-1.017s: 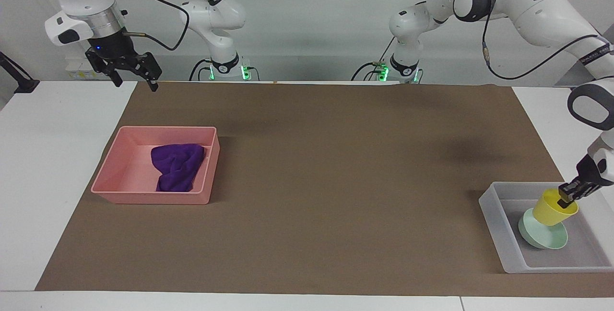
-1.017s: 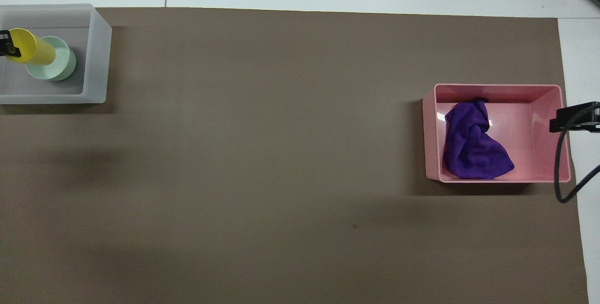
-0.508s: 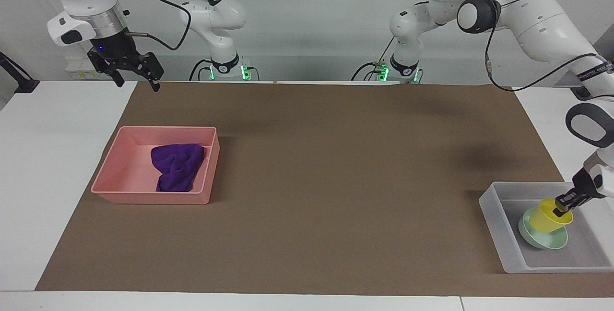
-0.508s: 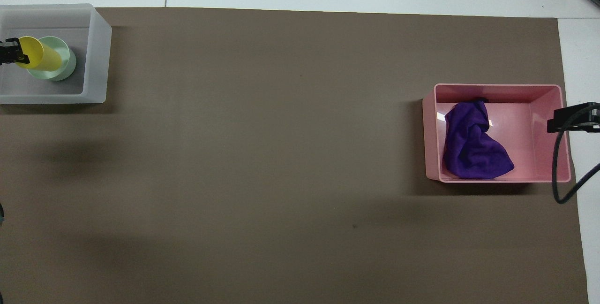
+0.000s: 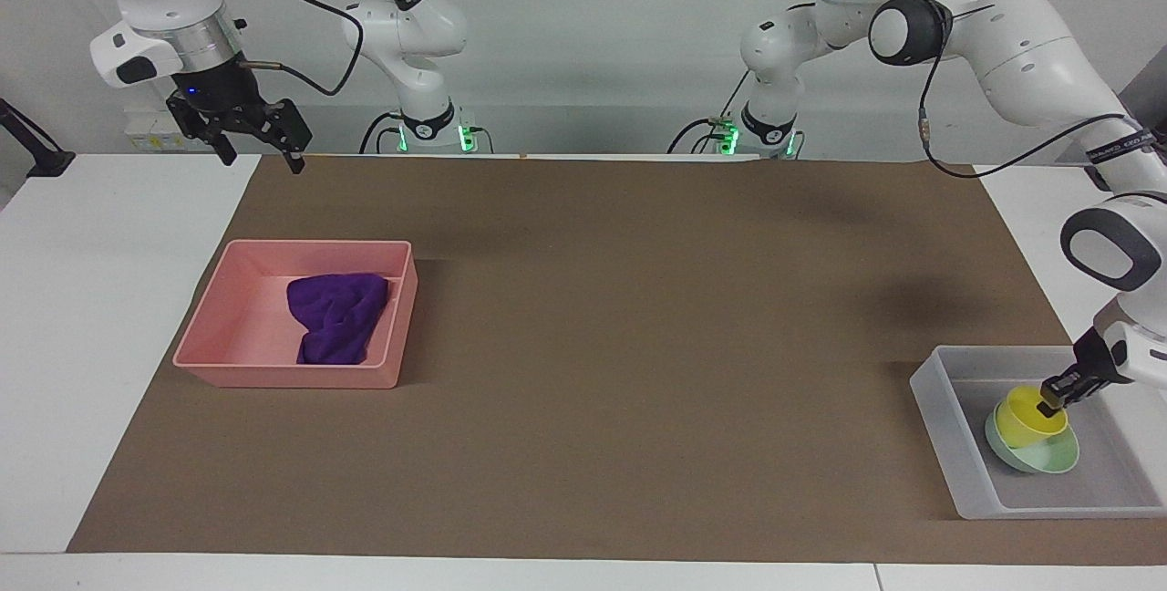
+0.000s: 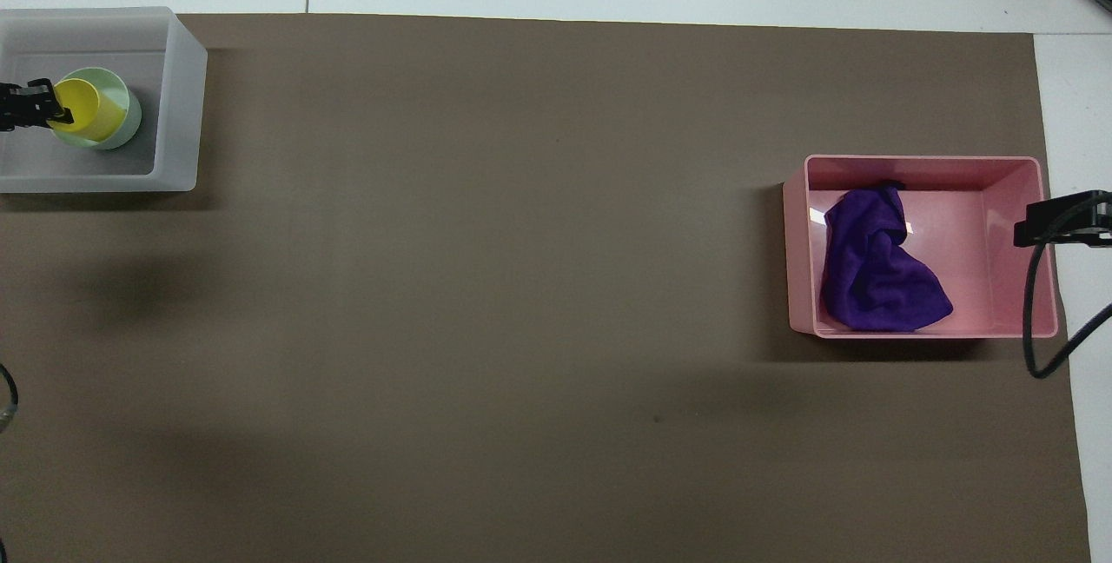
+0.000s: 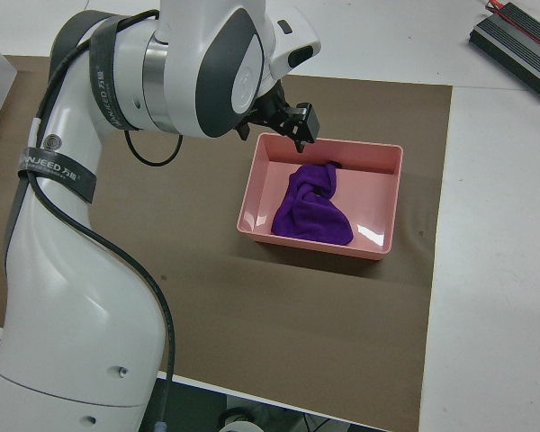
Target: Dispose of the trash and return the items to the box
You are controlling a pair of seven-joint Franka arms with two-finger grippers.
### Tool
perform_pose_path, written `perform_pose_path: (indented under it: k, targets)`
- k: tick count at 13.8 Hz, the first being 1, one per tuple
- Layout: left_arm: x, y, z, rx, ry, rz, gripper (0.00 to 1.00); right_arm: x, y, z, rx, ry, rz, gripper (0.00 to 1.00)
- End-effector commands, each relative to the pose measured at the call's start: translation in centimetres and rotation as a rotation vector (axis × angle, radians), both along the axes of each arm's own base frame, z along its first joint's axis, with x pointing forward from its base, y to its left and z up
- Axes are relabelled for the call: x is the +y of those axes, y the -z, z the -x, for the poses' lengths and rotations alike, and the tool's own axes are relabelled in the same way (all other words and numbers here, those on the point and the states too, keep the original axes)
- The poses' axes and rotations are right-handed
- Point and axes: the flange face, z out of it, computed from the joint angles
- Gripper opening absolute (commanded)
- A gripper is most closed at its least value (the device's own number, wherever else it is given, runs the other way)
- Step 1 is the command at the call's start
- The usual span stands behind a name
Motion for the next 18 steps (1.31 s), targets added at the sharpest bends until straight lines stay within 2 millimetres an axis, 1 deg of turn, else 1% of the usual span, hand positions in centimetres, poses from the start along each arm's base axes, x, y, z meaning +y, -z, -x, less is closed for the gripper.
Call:
perform_pose_path:
  k: [1, 2, 3, 4, 5, 6, 7, 8, 9, 11, 13, 14, 15, 16, 17, 18]
  targets:
    - [-0.1, -2.0, 0.5, -0.018, 0.037, -0.009, 1.00, 0.1, 0.0, 0.9, 0.008, -0.010, -0.015, 1.00]
    - [-0.5, -3.5, 0.6, -0.036, 0.079, -0.028, 1.00, 0.1, 0.0, 0.9, 0.008, -0.010, -0.015, 1.00]
    - [-1.1, -5.1, 0.7, -0.057, 0.168, -0.054, 1.00, 0.1, 0.0, 0.9, 0.008, -0.010, -0.015, 1.00]
    - [-1.9, -7.1, 1.3, -0.073, 0.261, -0.081, 1.00, 0.1, 0.1, 0.8, 0.010, -0.010, -0.015, 1.00]
    - [-3.2, -8.7, 2.4, -0.076, 0.333, -0.104, 1.00, 0.1, 0.1, 0.8, 0.010, -0.010, -0.015, 1.00]
    - [-5.0, -10.1, 3.7, -0.076, 0.365, -0.113, 1.00, 0.1, 0.1, 0.8, 0.010, -0.009, -0.015, 1.00]
    - [-7.6, -11.5, 4.9, -0.072, 0.392, -0.119, 1.00, 0.1, 0.0, 0.9, 0.008, -0.009, -0.015, 1.00]
    - [-11.3, -13.2, 6.5, -0.070, 0.435, -0.128, 1.00, 0.1, 0.0, 0.9, 0.008, -0.009, -0.015, 1.00]
    - [-13.5, -14.4, 8.3, -0.061, 0.444, -0.130, 1.00, 0.1, 0.0, 0.9, 0.008, -0.010, -0.013, 1.00]
    - [-18.8, -16.6, 10.6, -0.066, 0.463, -0.131, 1.00, 0.2, 0.1, 0.8, 0.010, -0.018, -0.008, 1.00]
    - [-23.5, -19.1, 13.2, -0.032, 0.466, -0.118, 1.00, 0.6, 0.0, 0.8, 0.010, -0.027, -0.002, 1.00]
    - [-25.2, -20.2, 14.6, -0.006, 0.459, -0.110, 1.00, 0.6, 0.0, 0.8, 0.010, -0.027, 0.000, 1.00]
    - [-26.8, -21.1, 15.6, 0.010, 0.471, -0.108, 1.00, 0.6, 0.1, 0.8, 0.011, -0.030, 0.000, 1.00]
    - [-27.7, -21.9, 16.1, 0.021, 0.469, -0.106, 1.00, 0.7, 0.1, 0.8, 0.011, -0.031, 0.000, 1.00]
    - [-28.3, -22.8, 16.2, 0.027, 0.470, -0.103, 1.00, 0.7, 0.1, 0.8, 0.011, -0.030, 0.000, 1.00]
    - [-28.2, -23.9, 16.2, 0.043, 0.473, -0.100, 1.00, 0.7, 0.1, 0.8, 0.011, -0.030, 0.000, 1.00]
